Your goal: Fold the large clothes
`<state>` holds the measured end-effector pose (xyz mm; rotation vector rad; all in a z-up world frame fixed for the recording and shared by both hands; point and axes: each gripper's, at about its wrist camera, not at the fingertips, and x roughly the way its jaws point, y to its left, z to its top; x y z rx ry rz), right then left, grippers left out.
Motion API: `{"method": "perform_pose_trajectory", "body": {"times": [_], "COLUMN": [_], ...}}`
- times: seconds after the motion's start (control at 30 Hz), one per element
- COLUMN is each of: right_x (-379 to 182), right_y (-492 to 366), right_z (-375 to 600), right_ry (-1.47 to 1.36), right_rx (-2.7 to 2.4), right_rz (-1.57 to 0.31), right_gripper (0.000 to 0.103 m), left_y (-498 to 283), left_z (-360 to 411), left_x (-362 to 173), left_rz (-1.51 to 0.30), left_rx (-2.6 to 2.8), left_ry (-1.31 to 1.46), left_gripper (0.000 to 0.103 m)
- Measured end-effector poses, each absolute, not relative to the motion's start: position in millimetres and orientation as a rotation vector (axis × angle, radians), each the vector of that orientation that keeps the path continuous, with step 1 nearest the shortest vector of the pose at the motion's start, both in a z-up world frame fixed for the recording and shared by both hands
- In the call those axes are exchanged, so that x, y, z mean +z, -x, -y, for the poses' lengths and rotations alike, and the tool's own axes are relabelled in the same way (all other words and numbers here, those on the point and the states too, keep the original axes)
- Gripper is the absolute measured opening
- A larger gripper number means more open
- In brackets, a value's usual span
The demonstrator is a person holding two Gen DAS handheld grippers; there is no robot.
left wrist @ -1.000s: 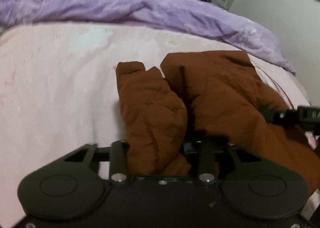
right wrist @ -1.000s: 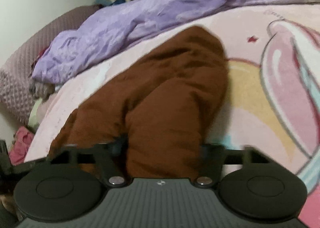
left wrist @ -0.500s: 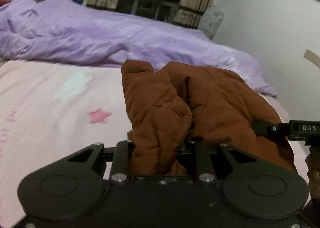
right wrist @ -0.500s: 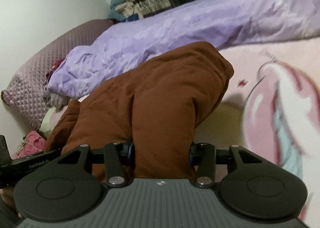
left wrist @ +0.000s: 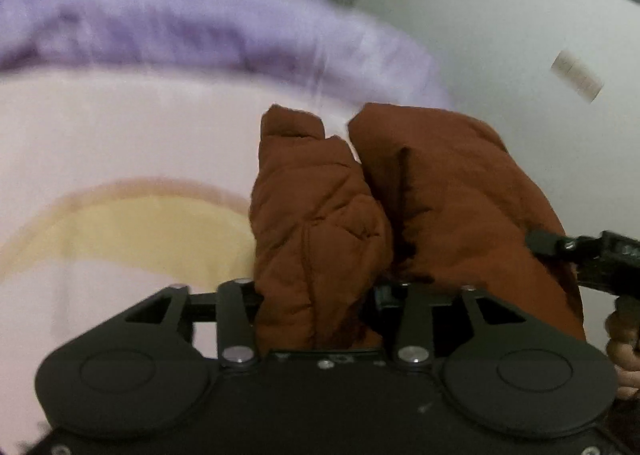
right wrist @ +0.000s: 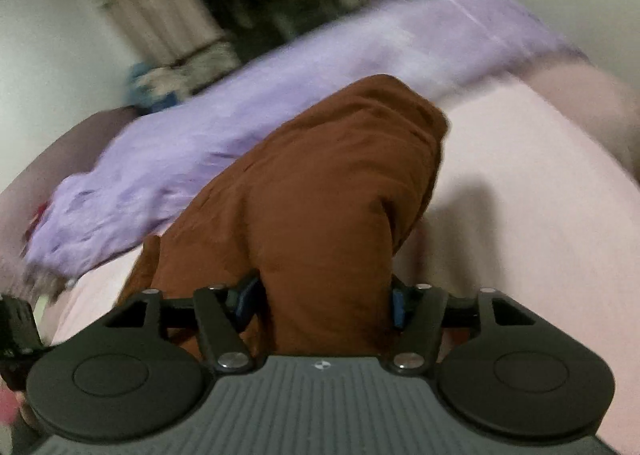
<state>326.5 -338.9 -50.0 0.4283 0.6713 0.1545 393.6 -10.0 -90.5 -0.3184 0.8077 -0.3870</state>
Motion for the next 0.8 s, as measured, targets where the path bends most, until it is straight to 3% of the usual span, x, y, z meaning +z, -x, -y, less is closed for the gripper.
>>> {"method": "perform_pose_trajectory", "body": {"times": [0.07, 0.1, 0.2, 0.27, 0.37, 0.43, 0.5, 0.6, 0.7, 0.8], "right_x": [-86.1, -99.8, -103.3, -79.2, -41.9, -30.6, -37.4, -74.3, -122.9, -105.3], "right_y": [-340.0, -342.7, -324.6, -301.1, -256.3, -235.2, -226.8, -235.4, -236.9, -209.3], "right_z": [359.7, 370.0, 387.9, 377.5, 342.7, 309.9, 276.9, 258.9, 253.8, 241.0], "right_ry": [-0.55, -0.65, -0.815, -0.693, -0.498, -0.383, -0.286, -0.23, -0.193, -0.126], "right_rx": [0.069, 0.098, 0.109, 0.014, -0.061, -0.047, -0.045, -0.058, -0.099, -0.114], "right_rz": [-0.662, -0.661, -0.6, -0.5, -0.316, -0.293, -0.342, -0.497, -0.472, -0.455], "right_gripper": [0.078, 0.086, 0.082, 0.078, 0.077, 0.077, 0.076, 0.056, 0.056, 0.057], "left_y": [-420.4, -423.7, -422.5, -397.3, -355.6, -329.0, -313.7, -305.9, -321.7, -310.5], "left_z": [12.8, 5.0, -8.4, -9.9, -0.2, 17.8, 43.0, 71.5, 71.0, 56.5], "left_x": [-129.8, -136.7, -114.8, -85.4, -42.0, -30.9, -36.3, -69.2, -117.9, -110.5], "left_rz": [-0.879, -0.835, -0.869, -0.755, -0.536, -0.467, -0.465, -0.541, -0.651, -0.673], "left_rx": [-0.363, -0.371, -0.331, -0.244, -0.177, -0.257, -0.288, -0.273, -0.283, -0.268], "left_ry": [0.318, 0.376, 0.418, 0.326, 0.235, 0.19, 0.109, 0.007, -0.029, 0.069], "left_gripper": [0.084, 0.085, 0.084, 0.087, 0.1, 0.101, 0.103, 0.103, 0.103, 0.103]}}
